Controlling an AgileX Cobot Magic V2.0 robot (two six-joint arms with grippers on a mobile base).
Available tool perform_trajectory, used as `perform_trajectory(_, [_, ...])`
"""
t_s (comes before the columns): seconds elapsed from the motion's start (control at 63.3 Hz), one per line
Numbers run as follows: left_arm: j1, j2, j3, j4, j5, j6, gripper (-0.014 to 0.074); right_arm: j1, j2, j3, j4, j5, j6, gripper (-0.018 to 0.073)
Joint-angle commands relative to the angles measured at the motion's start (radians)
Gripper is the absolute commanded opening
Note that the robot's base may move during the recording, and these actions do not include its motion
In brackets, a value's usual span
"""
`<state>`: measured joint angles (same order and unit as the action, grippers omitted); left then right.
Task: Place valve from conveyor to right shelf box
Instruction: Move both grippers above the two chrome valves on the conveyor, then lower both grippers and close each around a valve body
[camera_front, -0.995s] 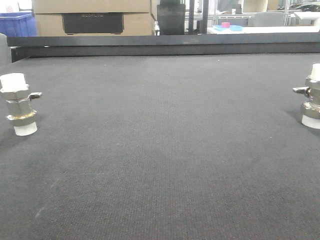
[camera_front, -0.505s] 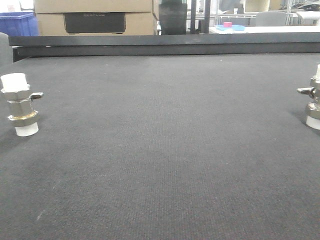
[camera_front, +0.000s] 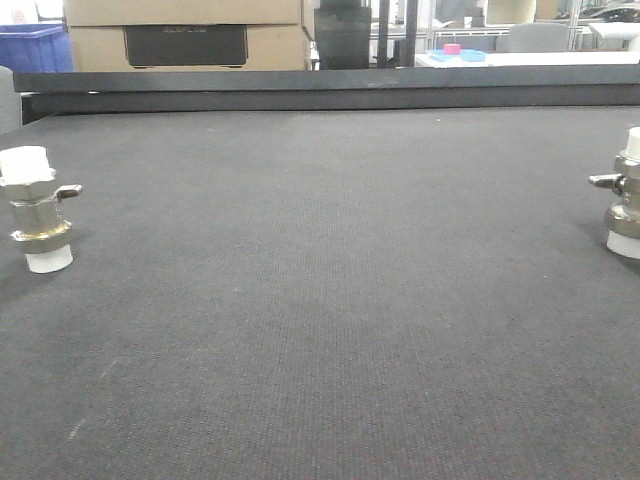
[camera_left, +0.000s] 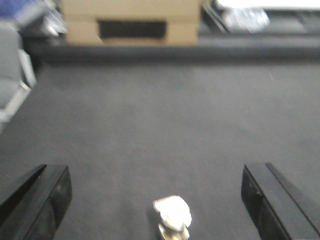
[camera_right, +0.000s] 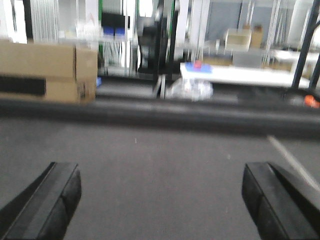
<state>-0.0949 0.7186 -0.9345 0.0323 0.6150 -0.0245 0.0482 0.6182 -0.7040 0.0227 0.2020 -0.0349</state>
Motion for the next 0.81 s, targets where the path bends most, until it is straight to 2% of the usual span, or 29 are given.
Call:
perform_trajectory(0.0, [-0.046, 0.088, -0.060, -0.008, 0.098, -0.005, 0.0601, 0.000, 0.122, -0.066, -0.012, 0.044, -0.003, 0.0558])
perform_trajectory(0.142, [-0.091, 0.262, -0.182, -0.008, 0.273, -0.007, 0.0601, 0.000, 0.304, -0.199, -0.012, 0.191, -0.003, 0.0558])
perform_trajectory(0.253, [-0.091, 0.400, -0.287, -0.020, 0.392, -0.041, 0.0601, 0.000, 0.446, -0.311, -0.012, 0.338, -0.019, 0.0558])
perform_trajectory(0.332, [-0.073, 0.523, -0.378, -0.032, 0.519, -0.059, 0.0601, 0.000, 0.541, -0.387, -0.012, 0.481, -0.021, 0.0558])
perform_trajectory(0.426, [-0.049, 0.635, -0.446, -0.057, 0.601, -0.059, 0.0601, 0.002, 0.624, -0.453, -0.012, 0.613, -0.032, 0.0558])
perform_trajectory(0.616, [-0.008, 0.801, -0.497, -0.075, 0.606, -0.057, 0.0601, 0.007, 0.766, -0.523, 0.033, 0.763, -0.071, 0.0558])
perform_trajectory(0.789, [0.003, 0.892, -0.497, -0.076, 0.606, -0.057, 0.0601, 0.007, 0.872, -0.523, 0.090, 0.770, -0.090, 0.0558])
